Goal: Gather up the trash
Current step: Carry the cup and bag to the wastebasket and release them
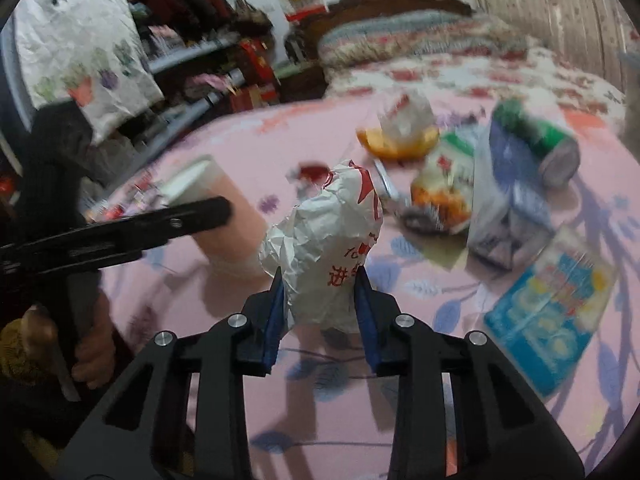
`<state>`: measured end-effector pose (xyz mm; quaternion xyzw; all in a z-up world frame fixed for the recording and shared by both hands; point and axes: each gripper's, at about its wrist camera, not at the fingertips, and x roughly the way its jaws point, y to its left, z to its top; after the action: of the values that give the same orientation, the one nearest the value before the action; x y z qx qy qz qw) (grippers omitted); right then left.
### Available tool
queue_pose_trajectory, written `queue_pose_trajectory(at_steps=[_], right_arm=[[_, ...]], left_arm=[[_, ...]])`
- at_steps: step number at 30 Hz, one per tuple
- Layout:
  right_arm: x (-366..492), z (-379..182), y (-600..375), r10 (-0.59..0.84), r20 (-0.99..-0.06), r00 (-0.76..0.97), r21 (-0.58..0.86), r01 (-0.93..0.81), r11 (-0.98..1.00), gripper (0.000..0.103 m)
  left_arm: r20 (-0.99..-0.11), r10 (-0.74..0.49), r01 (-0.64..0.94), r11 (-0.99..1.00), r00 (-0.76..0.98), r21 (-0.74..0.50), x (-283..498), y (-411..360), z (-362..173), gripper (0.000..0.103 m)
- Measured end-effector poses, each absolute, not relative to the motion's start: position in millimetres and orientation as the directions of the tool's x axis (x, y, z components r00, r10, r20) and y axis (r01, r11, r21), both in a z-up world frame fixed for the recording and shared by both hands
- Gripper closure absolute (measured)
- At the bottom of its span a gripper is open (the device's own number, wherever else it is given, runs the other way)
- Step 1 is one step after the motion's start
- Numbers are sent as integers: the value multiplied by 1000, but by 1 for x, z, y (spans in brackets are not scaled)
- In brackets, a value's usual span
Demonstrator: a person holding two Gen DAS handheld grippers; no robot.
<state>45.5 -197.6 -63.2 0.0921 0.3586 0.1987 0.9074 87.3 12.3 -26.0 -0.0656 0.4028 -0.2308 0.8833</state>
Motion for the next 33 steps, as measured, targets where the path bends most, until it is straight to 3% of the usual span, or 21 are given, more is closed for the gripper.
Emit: queue_pose_trajectory(at_steps=[5,14,23,28,33], right_arm=[[32,-37,-246,437,-503,746,388,-257,885,68],[10,-55,-406,262,-484,835,579,82,811,68],[-37,-66,-587,-62,-528,847,596,421,684,68],[-34,-81,-653,-116,-565,817,597,502,626,67],[-17,-92,-685,-115,-602,790,575,529,624,63]], left_arm=[[-597,-579,454,812,555,-366,88,-22,20,39],[-562,-796,616,562,224,-552,125,-184,41,39],[-582,-811,630,418,-66,-654,148,-397,16,38],[-615,-783,625,434,-95,-649,158,-502,-9,37],[-648,-755,575,489,-98,-656,177,-560,-38,35]])
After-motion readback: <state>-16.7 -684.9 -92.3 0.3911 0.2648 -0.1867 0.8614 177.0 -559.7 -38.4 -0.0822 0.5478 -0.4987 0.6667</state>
